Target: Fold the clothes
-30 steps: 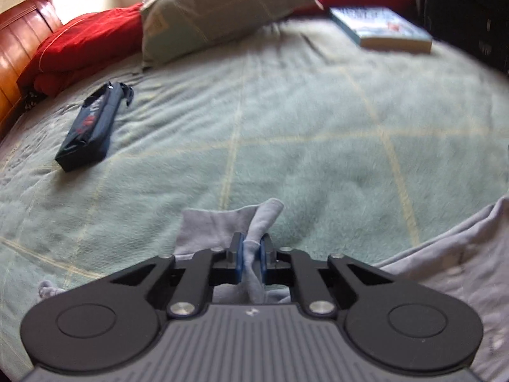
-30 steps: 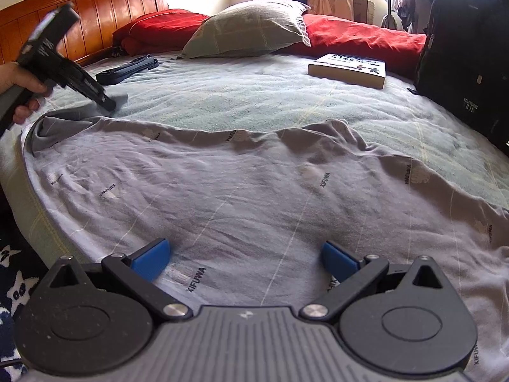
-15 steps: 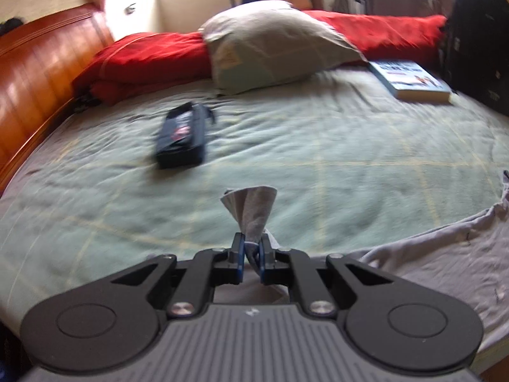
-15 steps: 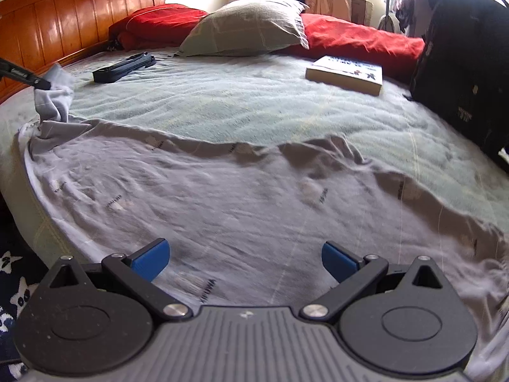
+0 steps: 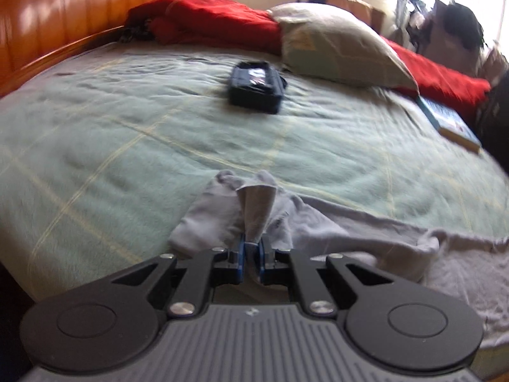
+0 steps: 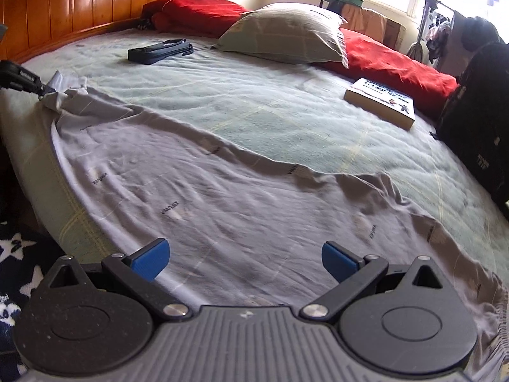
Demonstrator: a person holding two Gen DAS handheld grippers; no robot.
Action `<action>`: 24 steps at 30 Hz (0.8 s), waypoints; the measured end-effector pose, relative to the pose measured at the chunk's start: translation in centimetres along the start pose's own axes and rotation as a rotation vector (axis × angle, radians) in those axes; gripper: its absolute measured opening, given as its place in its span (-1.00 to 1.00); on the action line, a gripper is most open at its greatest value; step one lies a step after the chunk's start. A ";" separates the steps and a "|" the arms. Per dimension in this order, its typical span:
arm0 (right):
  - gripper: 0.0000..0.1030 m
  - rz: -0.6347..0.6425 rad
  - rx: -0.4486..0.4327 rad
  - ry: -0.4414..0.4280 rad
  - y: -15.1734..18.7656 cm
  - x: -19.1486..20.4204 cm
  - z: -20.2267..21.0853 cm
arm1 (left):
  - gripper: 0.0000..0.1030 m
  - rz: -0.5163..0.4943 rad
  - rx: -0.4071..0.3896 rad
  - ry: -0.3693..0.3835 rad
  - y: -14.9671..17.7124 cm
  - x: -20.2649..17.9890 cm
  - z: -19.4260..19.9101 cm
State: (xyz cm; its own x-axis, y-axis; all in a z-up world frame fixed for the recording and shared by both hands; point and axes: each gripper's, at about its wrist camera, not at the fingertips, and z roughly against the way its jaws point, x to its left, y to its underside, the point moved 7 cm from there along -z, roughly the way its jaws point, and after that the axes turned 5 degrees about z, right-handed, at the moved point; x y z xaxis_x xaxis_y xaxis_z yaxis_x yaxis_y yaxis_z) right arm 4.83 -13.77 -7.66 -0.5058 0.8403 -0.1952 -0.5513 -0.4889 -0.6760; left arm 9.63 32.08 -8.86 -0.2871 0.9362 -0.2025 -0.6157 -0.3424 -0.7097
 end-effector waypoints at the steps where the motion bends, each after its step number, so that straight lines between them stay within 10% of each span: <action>1: 1.00 0.002 0.005 0.000 -0.1 0.1 -0.1 | -0.87 0.003 -0.028 0.008 -0.2 0.2 0.3; 12: 1.00 -0.015 -0.052 -0.220 -4.6 1.0 0.3 | -0.62 0.132 -0.032 0.131 1.2 2.7 -1.4; 17: 0.35 0.028 -0.108 -0.425 -11.1 2.9 -0.4 | -0.30 0.170 -0.067 0.139 0.0 3.3 -1.8; 24: -0.27 0.135 -0.095 -0.637 -19.8 10.0 -6.4 | -0.37 0.239 -0.083 0.154 0.2 4.2 -3.0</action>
State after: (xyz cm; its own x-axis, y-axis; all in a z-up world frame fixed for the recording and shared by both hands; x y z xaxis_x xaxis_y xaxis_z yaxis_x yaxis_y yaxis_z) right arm 14.92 5.86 -0.75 -0.8766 0.4551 0.1564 -0.4090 -0.5334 -0.7404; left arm 10.49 36.19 -11.89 -0.2986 0.8327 -0.4662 -0.4802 -0.5533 -0.6807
